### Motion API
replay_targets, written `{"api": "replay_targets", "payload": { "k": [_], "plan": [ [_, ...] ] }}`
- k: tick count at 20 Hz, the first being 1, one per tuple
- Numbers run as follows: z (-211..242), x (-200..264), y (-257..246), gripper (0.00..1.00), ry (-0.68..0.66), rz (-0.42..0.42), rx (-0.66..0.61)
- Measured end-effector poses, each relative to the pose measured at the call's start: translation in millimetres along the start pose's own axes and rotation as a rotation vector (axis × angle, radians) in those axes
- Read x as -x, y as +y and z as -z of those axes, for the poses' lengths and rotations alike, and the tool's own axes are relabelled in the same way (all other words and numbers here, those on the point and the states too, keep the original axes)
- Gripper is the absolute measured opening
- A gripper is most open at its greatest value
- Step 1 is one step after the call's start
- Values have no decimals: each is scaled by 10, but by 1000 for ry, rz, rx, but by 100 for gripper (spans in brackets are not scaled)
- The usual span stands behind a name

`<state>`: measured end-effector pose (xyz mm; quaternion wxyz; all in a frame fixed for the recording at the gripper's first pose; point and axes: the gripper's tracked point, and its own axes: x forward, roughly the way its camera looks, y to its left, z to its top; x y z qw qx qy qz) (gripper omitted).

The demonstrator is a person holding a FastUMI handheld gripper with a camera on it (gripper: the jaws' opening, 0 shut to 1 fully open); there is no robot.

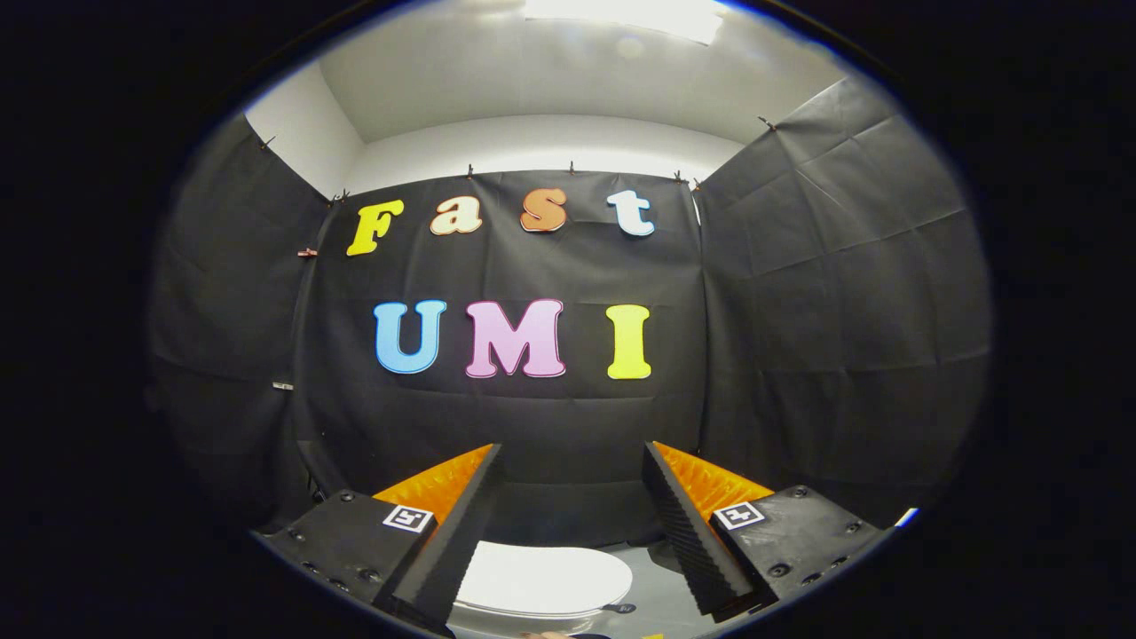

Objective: Open the toilet lid.

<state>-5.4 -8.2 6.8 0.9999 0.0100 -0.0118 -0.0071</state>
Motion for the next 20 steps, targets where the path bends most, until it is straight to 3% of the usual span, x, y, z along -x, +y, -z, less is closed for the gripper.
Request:
{"api": "replay_targets", "payload": {
  "k": [14,20],
  "plan": [
    [99,-75,-148,99,16,32,-29],
    [464,-288,-412,99,57,96,-74]
  ]
}}
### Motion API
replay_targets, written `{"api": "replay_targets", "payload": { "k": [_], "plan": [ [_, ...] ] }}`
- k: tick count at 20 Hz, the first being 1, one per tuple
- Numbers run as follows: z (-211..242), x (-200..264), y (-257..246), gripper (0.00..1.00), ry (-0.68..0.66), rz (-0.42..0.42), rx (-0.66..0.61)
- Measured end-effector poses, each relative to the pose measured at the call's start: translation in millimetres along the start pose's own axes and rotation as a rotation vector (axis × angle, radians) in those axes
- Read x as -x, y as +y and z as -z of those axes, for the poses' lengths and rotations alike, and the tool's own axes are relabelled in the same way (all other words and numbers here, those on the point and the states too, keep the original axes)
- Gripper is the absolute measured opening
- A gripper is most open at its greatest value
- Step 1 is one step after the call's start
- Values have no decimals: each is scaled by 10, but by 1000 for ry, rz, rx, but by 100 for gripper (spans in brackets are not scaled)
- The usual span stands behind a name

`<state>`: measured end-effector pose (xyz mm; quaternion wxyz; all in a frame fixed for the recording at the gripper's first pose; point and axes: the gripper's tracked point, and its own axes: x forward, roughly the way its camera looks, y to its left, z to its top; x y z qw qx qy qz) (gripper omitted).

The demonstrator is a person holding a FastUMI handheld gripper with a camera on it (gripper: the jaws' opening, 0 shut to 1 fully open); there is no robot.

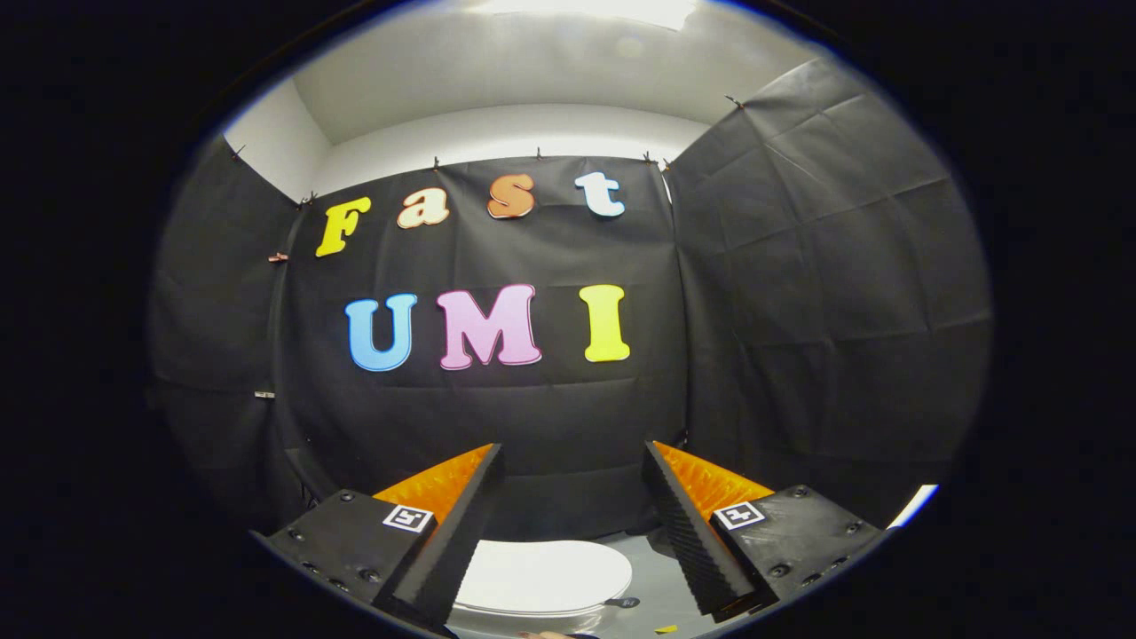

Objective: Open the toilet lid.

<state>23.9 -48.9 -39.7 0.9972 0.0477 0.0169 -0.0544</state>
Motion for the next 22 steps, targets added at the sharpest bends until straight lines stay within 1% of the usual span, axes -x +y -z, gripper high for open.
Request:
{"api": "replay_targets", "payload": {
  "k": [3,6,12,15,19,22],
  "plan": [
    [239,-140,-206,98,29,51,-21],
    [520,-306,-374,98,66,82,-69],
    [1209,-627,-836,98,178,181,-190],
    [1610,-768,-1013,98,245,215,-252],
    [2146,-903,-1277,98,332,254,-403],
    [2555,-967,-1393,98,379,265,-523]
  ]
}}
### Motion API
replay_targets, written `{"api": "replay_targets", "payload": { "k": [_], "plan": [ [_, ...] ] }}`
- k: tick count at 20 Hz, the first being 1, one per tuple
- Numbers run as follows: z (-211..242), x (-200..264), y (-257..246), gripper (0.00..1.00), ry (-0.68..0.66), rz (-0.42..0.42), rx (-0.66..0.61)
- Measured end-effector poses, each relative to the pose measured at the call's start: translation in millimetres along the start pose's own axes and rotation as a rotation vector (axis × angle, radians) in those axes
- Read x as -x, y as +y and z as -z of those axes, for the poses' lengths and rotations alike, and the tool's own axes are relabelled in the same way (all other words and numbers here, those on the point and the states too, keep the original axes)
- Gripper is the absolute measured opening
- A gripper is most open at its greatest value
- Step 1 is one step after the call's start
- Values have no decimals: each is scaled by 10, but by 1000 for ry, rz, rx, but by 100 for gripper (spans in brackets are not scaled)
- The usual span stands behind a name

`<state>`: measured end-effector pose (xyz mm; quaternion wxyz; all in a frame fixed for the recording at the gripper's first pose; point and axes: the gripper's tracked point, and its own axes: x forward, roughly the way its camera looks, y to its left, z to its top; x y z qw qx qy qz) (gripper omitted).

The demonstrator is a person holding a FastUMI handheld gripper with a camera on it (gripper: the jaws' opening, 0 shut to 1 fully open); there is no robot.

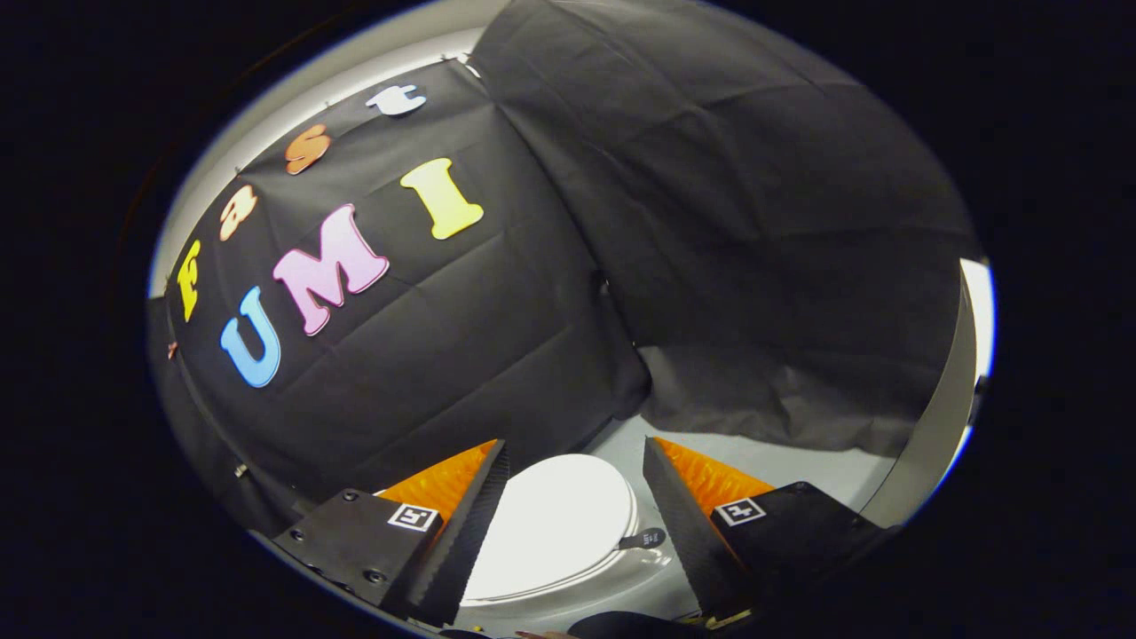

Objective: Open the toilet lid.

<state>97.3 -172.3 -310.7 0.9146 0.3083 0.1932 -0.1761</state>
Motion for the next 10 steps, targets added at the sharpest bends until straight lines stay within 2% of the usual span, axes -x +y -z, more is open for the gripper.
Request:
{"api": "replay_targets", "payload": {
  "k": [10],
  "plan": [
    [769,-631,-846,97,167,65,-202]
  ]
}}
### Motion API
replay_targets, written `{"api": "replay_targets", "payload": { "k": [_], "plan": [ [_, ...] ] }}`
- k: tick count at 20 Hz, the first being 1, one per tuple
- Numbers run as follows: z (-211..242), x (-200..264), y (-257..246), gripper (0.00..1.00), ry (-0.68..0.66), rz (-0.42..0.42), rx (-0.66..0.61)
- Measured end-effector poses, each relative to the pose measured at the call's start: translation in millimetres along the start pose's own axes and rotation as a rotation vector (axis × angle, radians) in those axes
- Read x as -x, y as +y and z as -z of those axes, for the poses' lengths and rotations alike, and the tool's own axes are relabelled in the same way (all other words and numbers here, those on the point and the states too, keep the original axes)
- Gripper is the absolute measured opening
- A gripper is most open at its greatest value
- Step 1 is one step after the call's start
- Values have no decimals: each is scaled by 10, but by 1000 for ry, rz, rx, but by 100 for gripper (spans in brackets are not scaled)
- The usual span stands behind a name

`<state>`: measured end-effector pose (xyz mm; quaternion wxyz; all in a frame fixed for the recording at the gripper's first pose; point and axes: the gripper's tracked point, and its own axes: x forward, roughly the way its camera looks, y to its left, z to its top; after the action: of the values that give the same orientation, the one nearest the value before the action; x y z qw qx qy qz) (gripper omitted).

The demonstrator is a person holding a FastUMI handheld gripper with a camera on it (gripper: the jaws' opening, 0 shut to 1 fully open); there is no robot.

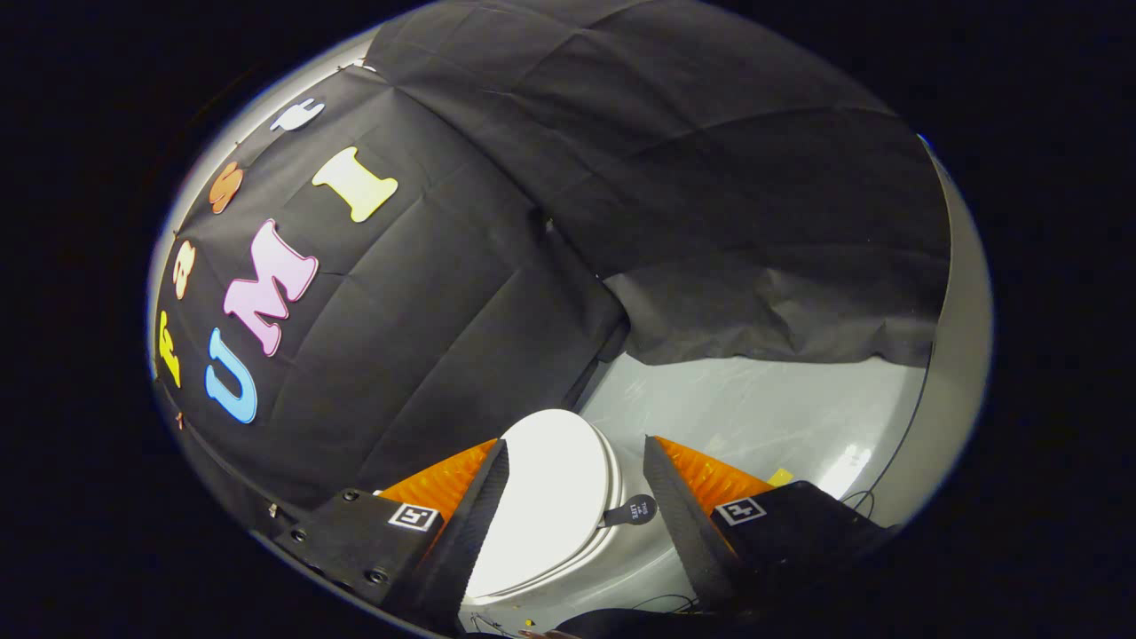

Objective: Open the toilet lid.

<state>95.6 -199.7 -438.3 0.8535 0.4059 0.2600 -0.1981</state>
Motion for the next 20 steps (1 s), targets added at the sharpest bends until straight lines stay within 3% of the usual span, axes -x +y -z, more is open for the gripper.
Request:
{"api": "replay_targets", "payload": {
  "k": [14,20],
  "plan": [
    [753,-878,-619,98,211,-66,-421],
    [1102,-1107,-731,97,300,-62,-454]
  ]
}}
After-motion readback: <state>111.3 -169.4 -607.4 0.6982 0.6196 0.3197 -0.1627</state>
